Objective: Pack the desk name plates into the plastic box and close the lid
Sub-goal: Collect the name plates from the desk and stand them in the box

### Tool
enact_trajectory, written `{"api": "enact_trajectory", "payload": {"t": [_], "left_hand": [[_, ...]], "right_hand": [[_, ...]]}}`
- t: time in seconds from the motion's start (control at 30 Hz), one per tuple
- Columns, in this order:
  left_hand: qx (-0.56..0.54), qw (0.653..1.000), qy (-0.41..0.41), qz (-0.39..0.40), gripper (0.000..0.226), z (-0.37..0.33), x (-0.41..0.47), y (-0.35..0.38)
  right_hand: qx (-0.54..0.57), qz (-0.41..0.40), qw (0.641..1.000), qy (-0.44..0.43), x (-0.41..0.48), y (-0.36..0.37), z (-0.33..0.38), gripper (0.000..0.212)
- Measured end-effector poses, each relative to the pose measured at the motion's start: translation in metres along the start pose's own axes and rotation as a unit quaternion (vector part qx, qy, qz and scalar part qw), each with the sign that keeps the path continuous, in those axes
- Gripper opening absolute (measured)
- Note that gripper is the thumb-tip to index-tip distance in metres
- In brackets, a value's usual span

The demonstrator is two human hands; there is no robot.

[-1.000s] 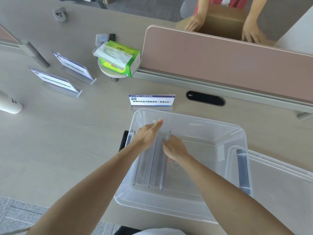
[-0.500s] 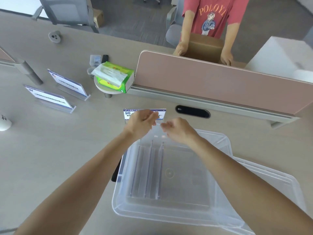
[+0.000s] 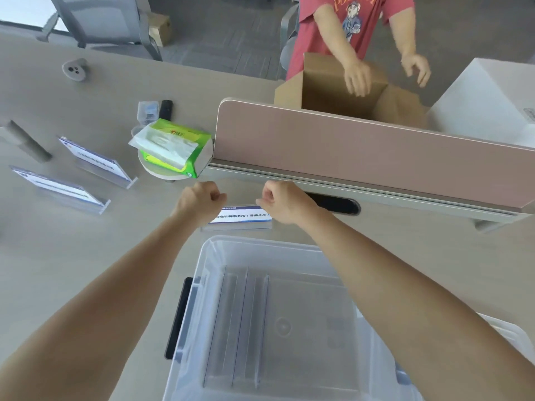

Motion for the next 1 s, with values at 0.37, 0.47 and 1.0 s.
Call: {"api": "enact_trajectory", "payload": {"t": [0.37, 0.47, 1.0], "left_hand": [[0.180, 0.963, 0.025, 0.197, 0.044, 0.041, 0.018, 0.080], [0.203, 0.964, 0.034, 0.171, 0.022, 0.039, 0.017, 0.077], [0.250, 0.910, 0.324, -0.071, 0.011, -0.072, -0.033, -0.053]], "right_hand": [[-0.223, 0.083, 0.970, -0.043, 0.042, 0.070, 0.006, 0.031], [-0.238, 0.076, 0.967, -0.042, 0.043, 0.069, 0.006, 0.019], [-0.249, -0.025, 0.961, -0.122, -0.023, -0.007, 0.067, 0.031]]}}
Point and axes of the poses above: each hand's wrist, its own x-axis towards the middle knuckle, its own y-axis out of the palm, z = x × y, the point moved 10 cm from there along x, towards the middle knuckle, and after that the axes turned 12 degrees about y, right-handed, at the moved point
